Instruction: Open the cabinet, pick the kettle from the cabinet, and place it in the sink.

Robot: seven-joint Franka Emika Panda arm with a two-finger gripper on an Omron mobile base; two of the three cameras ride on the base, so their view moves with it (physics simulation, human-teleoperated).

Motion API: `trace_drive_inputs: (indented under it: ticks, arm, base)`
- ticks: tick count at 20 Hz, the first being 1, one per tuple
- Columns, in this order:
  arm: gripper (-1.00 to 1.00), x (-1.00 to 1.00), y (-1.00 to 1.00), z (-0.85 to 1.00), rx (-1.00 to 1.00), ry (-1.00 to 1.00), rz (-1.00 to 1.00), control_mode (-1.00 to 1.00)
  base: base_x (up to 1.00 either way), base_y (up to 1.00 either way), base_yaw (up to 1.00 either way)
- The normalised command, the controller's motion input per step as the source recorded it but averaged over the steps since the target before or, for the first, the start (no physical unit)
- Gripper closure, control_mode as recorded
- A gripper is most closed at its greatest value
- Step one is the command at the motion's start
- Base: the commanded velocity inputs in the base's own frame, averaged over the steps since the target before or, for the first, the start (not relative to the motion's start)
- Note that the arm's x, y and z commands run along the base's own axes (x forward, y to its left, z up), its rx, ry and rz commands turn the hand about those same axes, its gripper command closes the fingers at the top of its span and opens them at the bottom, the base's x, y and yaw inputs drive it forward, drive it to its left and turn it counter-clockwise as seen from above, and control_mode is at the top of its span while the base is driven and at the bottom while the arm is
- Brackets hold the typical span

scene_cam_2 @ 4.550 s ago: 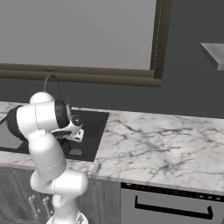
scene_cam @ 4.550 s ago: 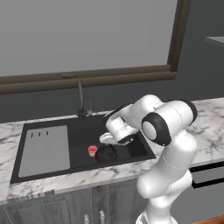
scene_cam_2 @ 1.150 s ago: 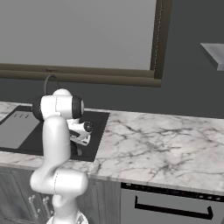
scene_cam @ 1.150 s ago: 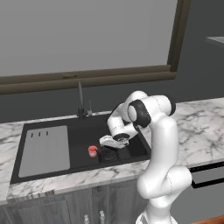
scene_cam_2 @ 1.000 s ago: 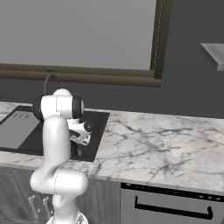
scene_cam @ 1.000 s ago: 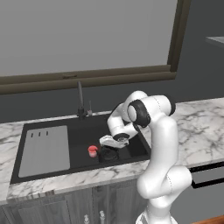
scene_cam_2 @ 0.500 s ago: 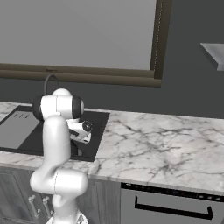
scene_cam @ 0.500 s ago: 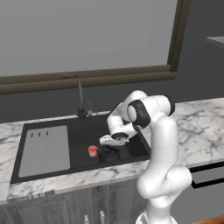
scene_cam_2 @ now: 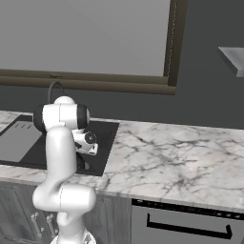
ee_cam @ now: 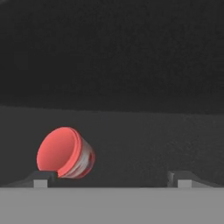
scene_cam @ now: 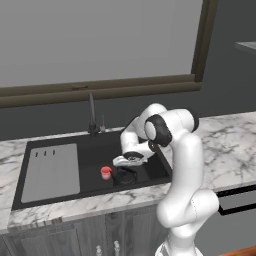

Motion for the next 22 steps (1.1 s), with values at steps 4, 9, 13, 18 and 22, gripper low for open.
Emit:
trace_drive_inputs:
  ticks: [4,9,13,18,22]
  arm:
    - [-1.0,-0.01,-0.09,0.18,0.0,0.0,-0.07,-1.0]
    - [-1.0,-0.05,-0.14,0.21,0.03,0.01,-0.05,-1.0]
    - [-1.0,-0.04,-0.15,0.21,0.0,0.0,0.0,-1.0]
    - [-1.0,-0.04,-0.12,0.25,0.0,0.0,-0.01,-1.0]
    - [-1.0,-0.01,-0.1,0.32,0.01,0.09,-0.01,-1.0]
  base:
    - [0.0,0.0,0.0]
    - [0.0,0.0,0.0]
    - [0.0,0.0,0.0]
    - [0.0,0.0,0.0]
    - [0.0,0.0,0.0]
